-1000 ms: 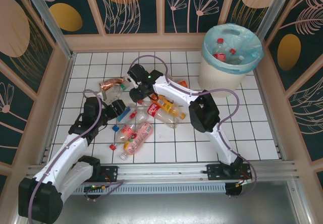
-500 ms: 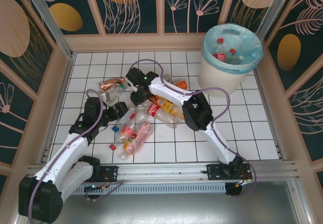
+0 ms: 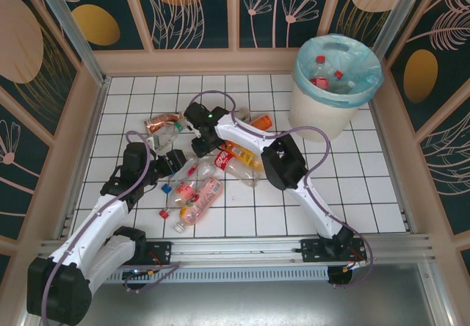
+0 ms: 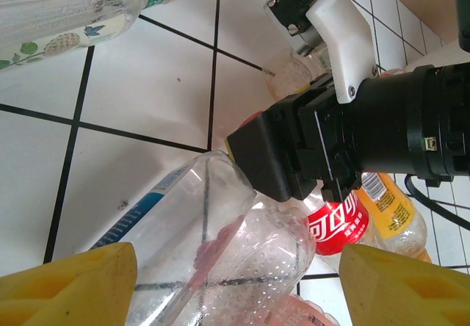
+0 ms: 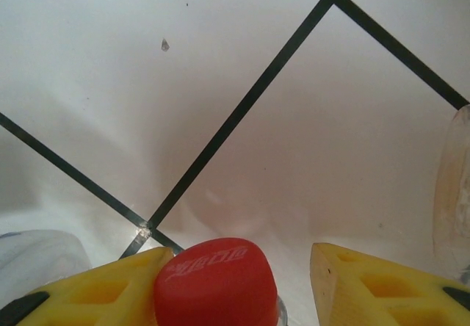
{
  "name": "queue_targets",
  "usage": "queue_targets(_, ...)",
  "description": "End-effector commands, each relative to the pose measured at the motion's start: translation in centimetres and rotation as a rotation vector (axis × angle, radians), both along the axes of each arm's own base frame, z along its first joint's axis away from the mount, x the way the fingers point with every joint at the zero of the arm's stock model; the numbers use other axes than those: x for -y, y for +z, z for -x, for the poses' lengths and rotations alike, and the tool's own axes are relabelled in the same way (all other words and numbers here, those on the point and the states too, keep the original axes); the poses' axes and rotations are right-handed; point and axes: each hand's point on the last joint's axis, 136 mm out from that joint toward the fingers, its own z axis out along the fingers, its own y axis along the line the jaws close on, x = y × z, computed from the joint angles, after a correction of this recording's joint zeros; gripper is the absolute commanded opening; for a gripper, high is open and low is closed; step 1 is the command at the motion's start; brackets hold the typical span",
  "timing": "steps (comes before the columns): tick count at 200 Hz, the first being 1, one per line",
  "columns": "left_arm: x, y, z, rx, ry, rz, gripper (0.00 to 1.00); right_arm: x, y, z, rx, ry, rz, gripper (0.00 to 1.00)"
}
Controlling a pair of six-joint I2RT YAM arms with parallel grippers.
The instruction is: Put the plastic bottles in the bin
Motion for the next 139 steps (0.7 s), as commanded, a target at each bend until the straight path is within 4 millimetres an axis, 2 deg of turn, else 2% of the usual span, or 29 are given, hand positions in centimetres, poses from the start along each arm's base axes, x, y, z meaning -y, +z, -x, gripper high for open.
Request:
queue_targets(1, 0.0, -0.1, 0.1, 0.007, -0.015, -0.012, 0.73, 0.3, 0.1, -0.6, 0.003, 0.010, 0.017, 0.49)
queue_targets(24, 0.0, 0.6, -0.1, 0.020, -0.018, -0.017, 0.73, 0.0, 1.4, -0.9, 0.023, 0.010, 0.002, 0.40)
queue_targets(47, -0.1, 2.3, -0.7, 0.061, -0.018, -0.030, 0.73, 0.1, 4.8, -2.0, 0.107, 0.001, -0.014, 0.33)
queue_targets(71, 0.2, 5.4, -1.8, 0.143, -0.024, -0.027, 0.73, 0.3, 10.6, -3.2, 0.227, -0.025, -0.068, 0.33)
queue_targets(93, 0.8, 8.9, -3.2, 0.231, -0.050, -0.019, 0.72, 0.7, 16.4, -3.8, 0.334, -0.049, -0.138, 0.31)
queue_targets(122, 2.4, 15.2, -5.6, 0.375, -0.106, 0.016, 0.70, 1.5, 24.2, -3.6, 0.440, -0.070, -0.275, 0.28)
queue_targets(139, 3.5, 19.2, -6.7, 0.476, -0.149, 0.049, 0.69, 2.8, 28.5, -3.8, 0.519, -0.100, -0.321, 0.26)
